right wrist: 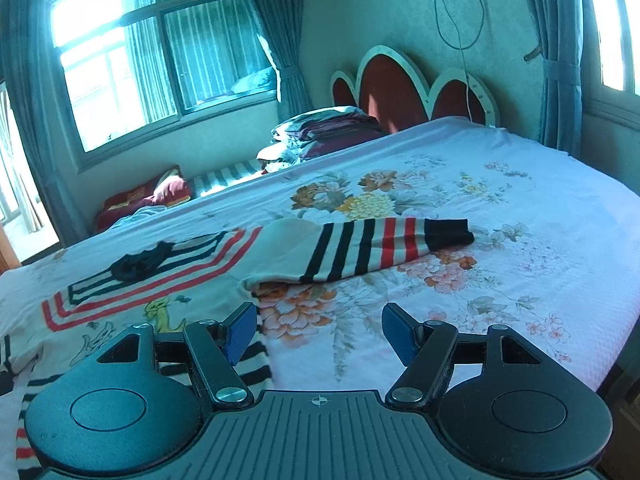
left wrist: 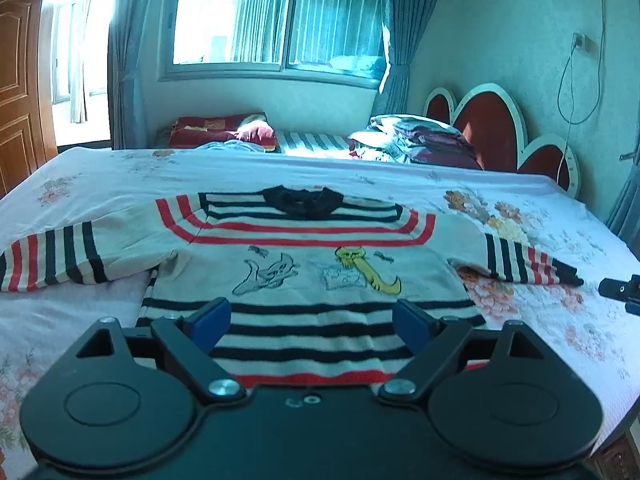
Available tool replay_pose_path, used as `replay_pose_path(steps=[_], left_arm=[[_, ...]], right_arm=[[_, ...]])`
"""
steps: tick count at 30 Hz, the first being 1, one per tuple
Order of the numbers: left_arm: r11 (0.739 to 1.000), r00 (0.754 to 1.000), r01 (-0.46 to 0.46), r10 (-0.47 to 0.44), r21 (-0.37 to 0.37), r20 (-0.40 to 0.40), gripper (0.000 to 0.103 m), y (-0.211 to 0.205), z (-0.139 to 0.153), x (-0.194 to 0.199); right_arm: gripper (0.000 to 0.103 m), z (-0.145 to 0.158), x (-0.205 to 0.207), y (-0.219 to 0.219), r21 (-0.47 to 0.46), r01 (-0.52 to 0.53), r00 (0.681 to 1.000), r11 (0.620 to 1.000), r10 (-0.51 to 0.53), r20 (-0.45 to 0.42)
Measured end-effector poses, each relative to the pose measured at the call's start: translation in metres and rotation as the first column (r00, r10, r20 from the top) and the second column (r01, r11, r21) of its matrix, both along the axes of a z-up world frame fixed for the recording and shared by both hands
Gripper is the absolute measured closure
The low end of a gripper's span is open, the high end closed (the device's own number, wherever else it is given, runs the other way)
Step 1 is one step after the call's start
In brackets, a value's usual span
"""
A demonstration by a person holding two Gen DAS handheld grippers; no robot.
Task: Fold small clothes
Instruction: 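Reach the right gripper to a sleeve's black cuff and grasp it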
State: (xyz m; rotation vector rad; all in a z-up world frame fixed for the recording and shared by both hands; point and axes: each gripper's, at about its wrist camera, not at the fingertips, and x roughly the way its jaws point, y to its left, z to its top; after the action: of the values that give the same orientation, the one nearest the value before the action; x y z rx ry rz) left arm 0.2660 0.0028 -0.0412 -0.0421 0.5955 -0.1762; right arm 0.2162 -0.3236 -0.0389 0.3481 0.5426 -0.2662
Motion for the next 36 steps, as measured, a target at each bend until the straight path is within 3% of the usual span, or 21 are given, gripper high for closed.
replay_pose_path(steps=[4, 9, 14, 19, 23, 28, 31, 33, 36], left_arm=[[0.999, 1.000, -0.018, 0.018, 0.047, -0.006, 0.009, -0.026, -0.003, 0.041], [0.995, 0.996, -0.070, 0.074, 0.076, -0.051, 0.009, -0.063, -0.009, 0.099], [0.992, 0.996, -0.083, 0.087, 0.095, -0.032, 0.004, -0.108, -0.008, 0.142], [0.991, 0.995, -0.080, 0.086, 0.111, -0.054, 0.004, -0.138, -0.023, 0.171], [0.985, 0.993, -0.056, 0.073, 0.165, -0.096, 0.004, -0.153, -0.038, 0.185], [0.983, 0.991, -0.063, 0.082, 0.171, -0.106, 0.004, -0.148, -0.041, 0.192], [0.967, 0.988, -0.129, 0.145, 0.221, -0.057, 0.003, -0.133, -0.037, 0.190], [0.952, 0.983, -0.156, 0.176, 0.265, -0.055, 0.001, -0.118, -0.038, 0.192], [0.952, 0.973, -0.134, 0.178, 0.274, -0.145, 0.001, -0.085, -0.049, 0.200]], right_arm=[[0.063, -0.030, 0.050, -0.050, 0.184, 0.009, 1.000, 0.983, -0.004, -0.031], [0.064, -0.064, 0.108, -0.118, 0.259, 0.087, 0.996, 0.962, -0.075, -0.056], [0.064, -0.103, 0.152, -0.176, 0.332, 0.153, 0.986, 0.931, -0.121, -0.116], [0.064, -0.128, 0.169, -0.205, 0.349, 0.218, 0.973, 0.911, -0.177, -0.148], [0.064, -0.143, 0.166, -0.220, 0.402, 0.249, 0.967, 0.881, -0.203, -0.153], [0.084, -0.158, 0.162, -0.241, 0.513, 0.303, 0.952, 0.803, -0.275, -0.131], [0.092, -0.157, 0.165, -0.243, 0.480, 0.301, 0.953, 0.824, -0.271, -0.134], [0.096, -0.152, 0.171, -0.239, 0.417, 0.283, 0.959, 0.864, -0.244, -0.146], [0.097, -0.133, 0.186, -0.222, 0.315, 0.208, 0.977, 0.926, -0.179, -0.120]])
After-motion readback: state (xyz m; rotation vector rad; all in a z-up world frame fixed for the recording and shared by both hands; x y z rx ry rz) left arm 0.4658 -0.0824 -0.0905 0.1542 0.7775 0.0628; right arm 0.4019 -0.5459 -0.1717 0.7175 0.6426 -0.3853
